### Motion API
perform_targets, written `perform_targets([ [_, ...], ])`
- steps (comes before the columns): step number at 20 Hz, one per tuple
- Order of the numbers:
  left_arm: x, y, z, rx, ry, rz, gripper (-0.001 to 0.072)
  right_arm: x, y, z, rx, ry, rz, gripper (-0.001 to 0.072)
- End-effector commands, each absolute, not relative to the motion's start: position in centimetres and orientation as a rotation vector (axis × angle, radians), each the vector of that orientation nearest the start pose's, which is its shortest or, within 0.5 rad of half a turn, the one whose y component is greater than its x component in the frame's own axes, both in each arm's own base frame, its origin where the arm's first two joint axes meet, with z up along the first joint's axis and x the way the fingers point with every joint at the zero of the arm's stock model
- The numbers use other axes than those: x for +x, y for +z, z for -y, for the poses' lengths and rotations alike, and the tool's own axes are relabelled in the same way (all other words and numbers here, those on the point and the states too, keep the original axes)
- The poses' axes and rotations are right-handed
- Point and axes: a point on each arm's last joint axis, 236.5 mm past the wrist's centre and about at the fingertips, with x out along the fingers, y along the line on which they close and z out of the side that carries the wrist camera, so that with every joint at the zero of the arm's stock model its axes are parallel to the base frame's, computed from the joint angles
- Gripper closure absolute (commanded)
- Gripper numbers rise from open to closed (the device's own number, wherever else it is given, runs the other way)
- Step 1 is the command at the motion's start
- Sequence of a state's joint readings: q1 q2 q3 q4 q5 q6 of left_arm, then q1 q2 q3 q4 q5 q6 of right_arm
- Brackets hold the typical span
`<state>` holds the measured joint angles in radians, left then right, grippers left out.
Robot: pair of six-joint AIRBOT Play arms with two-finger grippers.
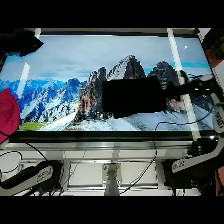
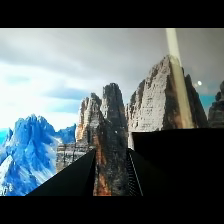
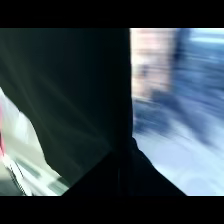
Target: Fold the clothes and pants, and hang the long-sleeved shirts on hangers.
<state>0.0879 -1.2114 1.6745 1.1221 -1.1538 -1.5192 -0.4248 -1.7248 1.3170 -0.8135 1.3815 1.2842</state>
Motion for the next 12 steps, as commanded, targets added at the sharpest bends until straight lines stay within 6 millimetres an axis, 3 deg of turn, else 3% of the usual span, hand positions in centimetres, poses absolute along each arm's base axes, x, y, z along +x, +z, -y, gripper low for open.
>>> perform_targets([
  [1,44.6,26.8,5.4,-0.296,-0.263,-0.656,0.0469,35.5,-4.2,11.5,0.990,0.037,-1.438,0.0702],
  [4,44.6,26.8,5.4,-0.296,-0.263,-0.656,0.0469,30.4,-2.4,18.4,1.049,-0.239,-1.402,0.0701],
  [6,44.6,26.8,5.4,-0.296,-0.263,-0.656,0.0469,27.5,-0.9,20.9,1.065,-0.363,-1.380,0.0700],
  [8,44.6,26.8,5.4,-0.296,-0.263,-0.656,0.0469,25.2,0.2,21.8,1.094,-0.436,-1.389,0.0686],
  [10,44.6,26.8,5.4,-0.296,-0.263,-0.656,0.0469,22.3,1.6,21.8,1.173,-0.536,-1.449,0.0359],
  [12,44.6,26.8,5.4,-0.296,-0.263,-0.656,0.0469,21.2,4.1,22.7,1.202,-0.609,-1.439,0.0337],
])
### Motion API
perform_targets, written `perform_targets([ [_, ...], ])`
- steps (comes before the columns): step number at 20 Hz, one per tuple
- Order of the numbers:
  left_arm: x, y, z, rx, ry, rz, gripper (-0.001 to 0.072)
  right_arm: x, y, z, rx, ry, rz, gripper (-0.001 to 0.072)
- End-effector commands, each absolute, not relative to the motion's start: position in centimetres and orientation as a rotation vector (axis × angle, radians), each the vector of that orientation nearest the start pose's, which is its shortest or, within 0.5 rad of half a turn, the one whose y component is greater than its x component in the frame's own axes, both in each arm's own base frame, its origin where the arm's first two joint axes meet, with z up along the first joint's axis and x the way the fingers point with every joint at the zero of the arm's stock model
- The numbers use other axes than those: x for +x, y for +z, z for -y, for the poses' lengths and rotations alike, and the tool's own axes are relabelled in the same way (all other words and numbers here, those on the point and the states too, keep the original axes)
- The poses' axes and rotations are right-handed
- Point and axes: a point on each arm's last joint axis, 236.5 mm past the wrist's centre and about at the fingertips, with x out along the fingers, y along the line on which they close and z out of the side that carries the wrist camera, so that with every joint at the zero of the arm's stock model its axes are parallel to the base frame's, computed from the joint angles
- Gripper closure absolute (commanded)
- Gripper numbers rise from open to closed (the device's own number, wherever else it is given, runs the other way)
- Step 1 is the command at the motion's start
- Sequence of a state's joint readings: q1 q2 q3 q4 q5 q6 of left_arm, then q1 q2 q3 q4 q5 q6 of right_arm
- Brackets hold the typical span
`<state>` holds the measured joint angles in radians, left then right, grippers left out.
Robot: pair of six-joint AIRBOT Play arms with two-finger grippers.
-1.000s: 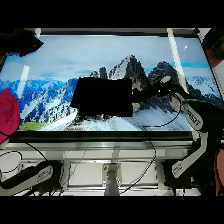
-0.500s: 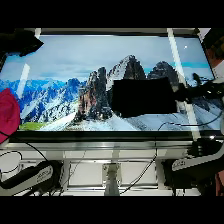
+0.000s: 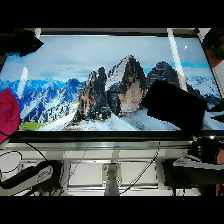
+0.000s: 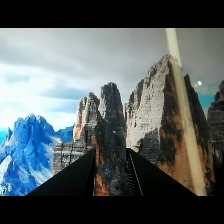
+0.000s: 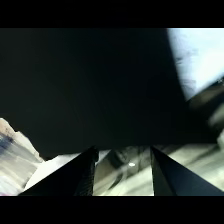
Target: Fold the clothes and pants, and hang the long-sleeved shirts on hangers.
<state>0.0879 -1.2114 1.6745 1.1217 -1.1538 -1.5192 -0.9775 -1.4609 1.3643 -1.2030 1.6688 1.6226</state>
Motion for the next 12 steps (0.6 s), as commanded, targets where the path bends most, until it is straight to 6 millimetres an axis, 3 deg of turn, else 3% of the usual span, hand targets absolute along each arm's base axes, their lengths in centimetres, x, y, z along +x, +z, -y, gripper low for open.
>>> perform_targets([
  [1,44.6,26.8,5.4,-0.296,-0.263,-0.656,0.0469,22.0,5.9,23.5,1.182,-0.611,-1.384,0.0337],
  [2,44.6,26.8,5.4,-0.296,-0.263,-0.656,0.0469,23.5,8.5,24.6,1.142,-0.596,-1.291,0.0337],
  [4,44.6,26.8,5.4,-0.296,-0.263,-0.656,0.0469,28.8,15.5,25.9,1.067,-0.481,-1.017,0.0337],
  [6,44.6,26.8,5.4,-0.296,-0.263,-0.656,0.0469,33.9,25.2,26.2,0.967,-0.337,-0.679,0.0337],
  [7,44.6,26.8,5.4,-0.296,-0.263,-0.656,0.0469,35.5,30.1,25.6,0.915,-0.268,-0.539,0.0337],
  [8,44.6,26.8,5.4,-0.296,-0.263,-0.656,0.0469,36.7,34.9,24.7,0.860,-0.211,-0.399,0.0338],
  [10,44.6,26.8,5.4,-0.296,-0.263,-0.656,0.0469,37.9,41.6,22.5,0.811,-0.124,-0.183,0.0337],
  [12,44.6,26.8,5.4,-0.296,-0.263,-0.656,0.0469,38.2,44.9,20.7,0.787,-0.091,-0.078,0.0338],
])
